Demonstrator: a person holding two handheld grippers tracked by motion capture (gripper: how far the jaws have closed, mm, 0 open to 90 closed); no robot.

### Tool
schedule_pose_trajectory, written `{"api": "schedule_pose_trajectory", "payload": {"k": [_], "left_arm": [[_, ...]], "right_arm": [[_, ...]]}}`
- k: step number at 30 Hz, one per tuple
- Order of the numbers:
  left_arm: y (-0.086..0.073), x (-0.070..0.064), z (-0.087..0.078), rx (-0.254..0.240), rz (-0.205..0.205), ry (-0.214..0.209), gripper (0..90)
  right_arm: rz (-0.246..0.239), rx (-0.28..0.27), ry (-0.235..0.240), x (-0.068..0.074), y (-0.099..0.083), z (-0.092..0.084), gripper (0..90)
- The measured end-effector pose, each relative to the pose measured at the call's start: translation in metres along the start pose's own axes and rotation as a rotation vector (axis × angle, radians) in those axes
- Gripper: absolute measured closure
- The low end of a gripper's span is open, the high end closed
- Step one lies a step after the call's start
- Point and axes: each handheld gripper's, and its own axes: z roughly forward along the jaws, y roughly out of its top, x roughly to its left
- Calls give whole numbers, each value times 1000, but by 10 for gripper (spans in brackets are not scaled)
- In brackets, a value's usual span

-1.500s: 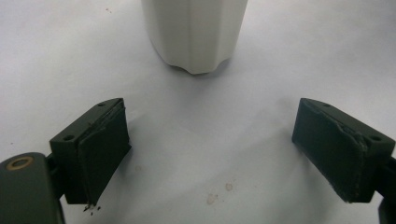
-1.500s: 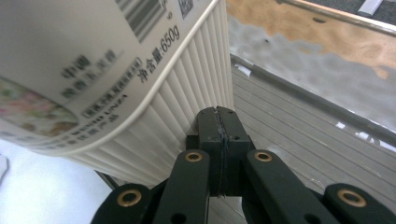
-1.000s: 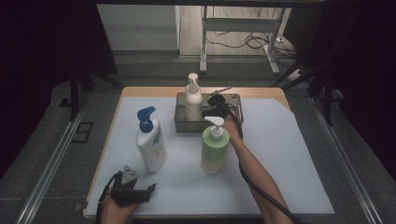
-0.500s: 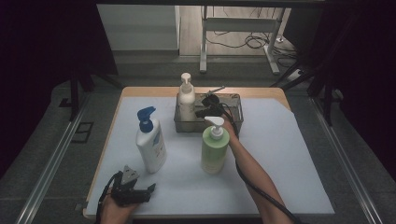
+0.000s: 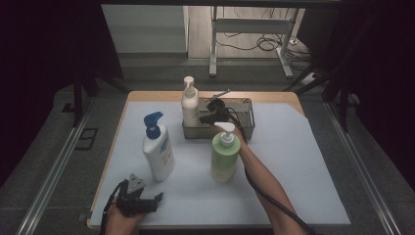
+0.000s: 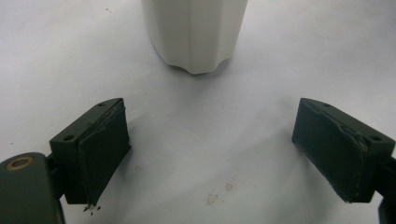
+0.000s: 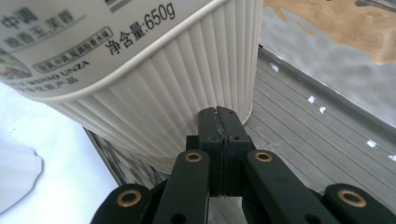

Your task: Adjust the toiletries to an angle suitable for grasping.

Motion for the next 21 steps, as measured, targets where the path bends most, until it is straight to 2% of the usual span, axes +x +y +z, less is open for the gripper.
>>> {"api": "schedule_pose_trajectory", "payload": {"k": [11, 21], "left_arm": [[0, 0, 0, 0, 0, 1, 106], [0, 0, 0, 0, 1, 1, 106]], "right_arm": [[-14, -2, 8, 0, -1, -1, 889], [-25, -15, -10, 1, -2, -11, 769]]}}
